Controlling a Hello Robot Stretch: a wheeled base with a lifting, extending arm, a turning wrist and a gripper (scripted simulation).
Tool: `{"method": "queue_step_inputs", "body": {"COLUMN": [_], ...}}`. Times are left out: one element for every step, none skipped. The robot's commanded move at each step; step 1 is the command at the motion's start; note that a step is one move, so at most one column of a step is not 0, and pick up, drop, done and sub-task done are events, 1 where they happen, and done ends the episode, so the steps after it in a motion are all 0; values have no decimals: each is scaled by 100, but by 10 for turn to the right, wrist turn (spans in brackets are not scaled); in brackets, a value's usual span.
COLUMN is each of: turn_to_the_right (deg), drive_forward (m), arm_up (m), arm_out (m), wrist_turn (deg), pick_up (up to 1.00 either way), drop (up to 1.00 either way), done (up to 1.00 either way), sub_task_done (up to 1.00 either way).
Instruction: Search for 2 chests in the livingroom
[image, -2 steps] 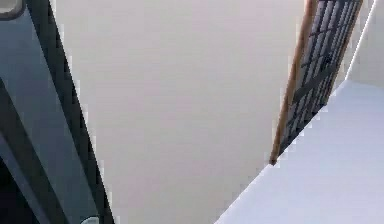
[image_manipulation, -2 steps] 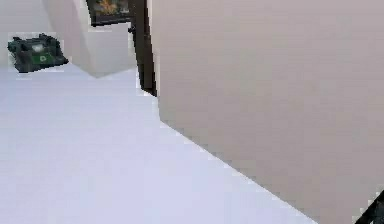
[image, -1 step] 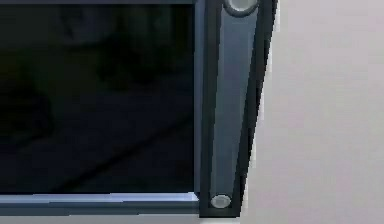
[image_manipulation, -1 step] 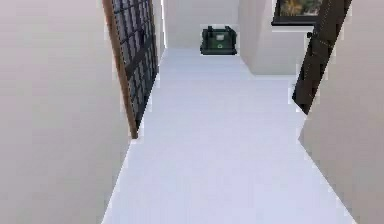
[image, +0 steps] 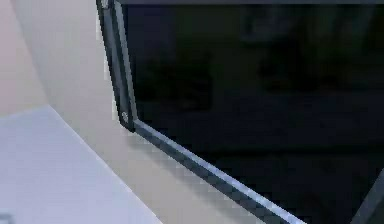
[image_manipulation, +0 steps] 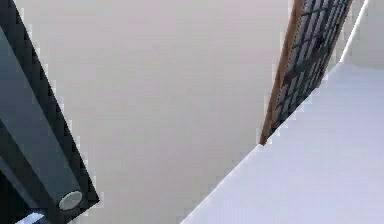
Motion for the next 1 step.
{"method": "queue_step_inputs", "body": {"turn_to_the_right": [-360], "drive_forward": [0], "arm_up": [0], "arm_out": [0], "wrist_turn": [0], "pick_up": [0], "drop": [0], "done": [0], "sub_task_done": [0]}}
